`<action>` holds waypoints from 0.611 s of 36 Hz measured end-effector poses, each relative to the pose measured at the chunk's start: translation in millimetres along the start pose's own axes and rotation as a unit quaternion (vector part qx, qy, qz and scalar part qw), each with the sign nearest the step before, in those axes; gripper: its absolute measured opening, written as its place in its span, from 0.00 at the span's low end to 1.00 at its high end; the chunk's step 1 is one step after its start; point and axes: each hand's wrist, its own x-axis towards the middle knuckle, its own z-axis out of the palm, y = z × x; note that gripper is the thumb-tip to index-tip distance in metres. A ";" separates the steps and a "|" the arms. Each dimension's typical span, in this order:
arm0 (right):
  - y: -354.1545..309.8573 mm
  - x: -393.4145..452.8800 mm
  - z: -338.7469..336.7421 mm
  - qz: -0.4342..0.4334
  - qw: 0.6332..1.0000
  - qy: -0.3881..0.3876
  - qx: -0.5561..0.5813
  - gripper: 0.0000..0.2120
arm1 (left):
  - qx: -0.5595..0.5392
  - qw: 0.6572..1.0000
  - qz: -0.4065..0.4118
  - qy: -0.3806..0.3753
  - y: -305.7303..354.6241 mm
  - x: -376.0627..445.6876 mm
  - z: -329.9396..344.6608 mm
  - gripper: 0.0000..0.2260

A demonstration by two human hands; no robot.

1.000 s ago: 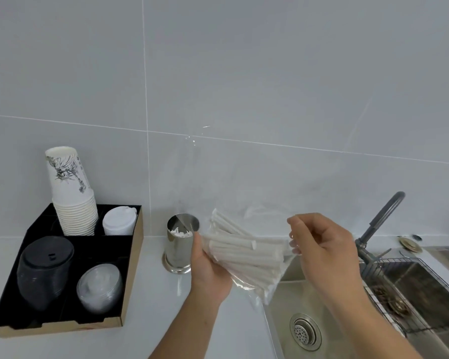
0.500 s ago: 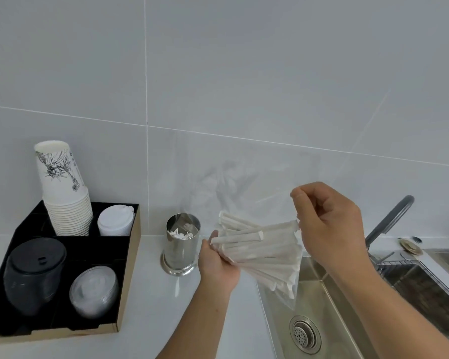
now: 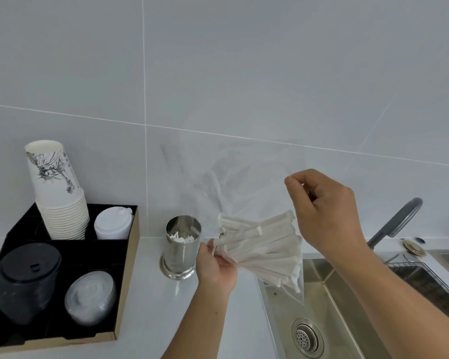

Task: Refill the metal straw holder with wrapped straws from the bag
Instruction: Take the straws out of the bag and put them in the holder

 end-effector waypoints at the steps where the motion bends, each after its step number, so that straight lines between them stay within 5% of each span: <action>1: -0.8 2.0 0.7 -0.005 1.000 -0.003 -0.002 0.09 | -0.010 1.000 -0.004 0.002 0.5 -0.9 1.1 0.14; 11: -4.7 24.9 7.7 -0.065 0.997 -0.005 -0.031 0.08 | -0.033 0.999 -0.016 -0.029 -2.1 -7.9 24.7 0.24; 22: 3.1 37.4 11.3 -0.069 0.996 -0.035 -0.045 0.08 | -0.052 0.998 -0.029 -0.013 -4.5 -2.7 29.7 0.23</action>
